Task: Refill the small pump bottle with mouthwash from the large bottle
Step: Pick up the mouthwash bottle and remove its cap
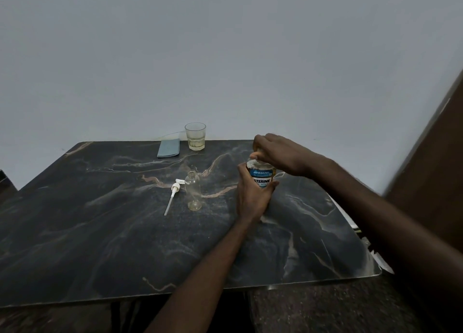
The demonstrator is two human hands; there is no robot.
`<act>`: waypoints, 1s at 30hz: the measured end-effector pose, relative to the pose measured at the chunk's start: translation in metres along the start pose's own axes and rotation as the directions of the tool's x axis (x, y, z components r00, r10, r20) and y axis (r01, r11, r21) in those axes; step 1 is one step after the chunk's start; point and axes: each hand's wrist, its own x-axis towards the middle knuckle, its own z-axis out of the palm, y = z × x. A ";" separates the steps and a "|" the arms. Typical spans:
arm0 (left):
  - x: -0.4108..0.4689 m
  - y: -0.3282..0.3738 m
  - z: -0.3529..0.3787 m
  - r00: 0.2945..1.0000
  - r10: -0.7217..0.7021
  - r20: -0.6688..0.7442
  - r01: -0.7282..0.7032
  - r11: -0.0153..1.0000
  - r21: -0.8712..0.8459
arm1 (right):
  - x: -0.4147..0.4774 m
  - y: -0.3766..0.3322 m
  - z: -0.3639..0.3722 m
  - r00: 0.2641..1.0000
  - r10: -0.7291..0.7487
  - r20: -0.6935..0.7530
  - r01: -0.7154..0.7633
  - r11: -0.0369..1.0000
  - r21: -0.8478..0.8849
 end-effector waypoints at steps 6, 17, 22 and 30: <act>0.000 0.000 0.001 1.000 0.007 0.009 -0.007 1.000 0.000 | -0.003 -0.003 -0.007 0.999 -0.014 0.050 0.013 1.000 0.019; 0.000 -0.006 0.001 1.000 0.025 -0.014 -0.026 0.998 -0.058 | 0.017 -0.053 0.019 0.845 0.472 -0.249 -0.529 0.805 -0.268; 0.001 -0.005 0.001 0.999 0.033 -0.005 -0.033 0.998 -0.060 | 0.022 -0.061 0.022 0.817 0.516 -0.256 -0.572 0.777 -0.261; 0.002 -0.014 0.001 0.996 0.089 -0.008 -0.090 0.994 -0.063 | 0.021 -0.043 0.020 0.910 0.322 -0.262 -0.395 0.866 -0.306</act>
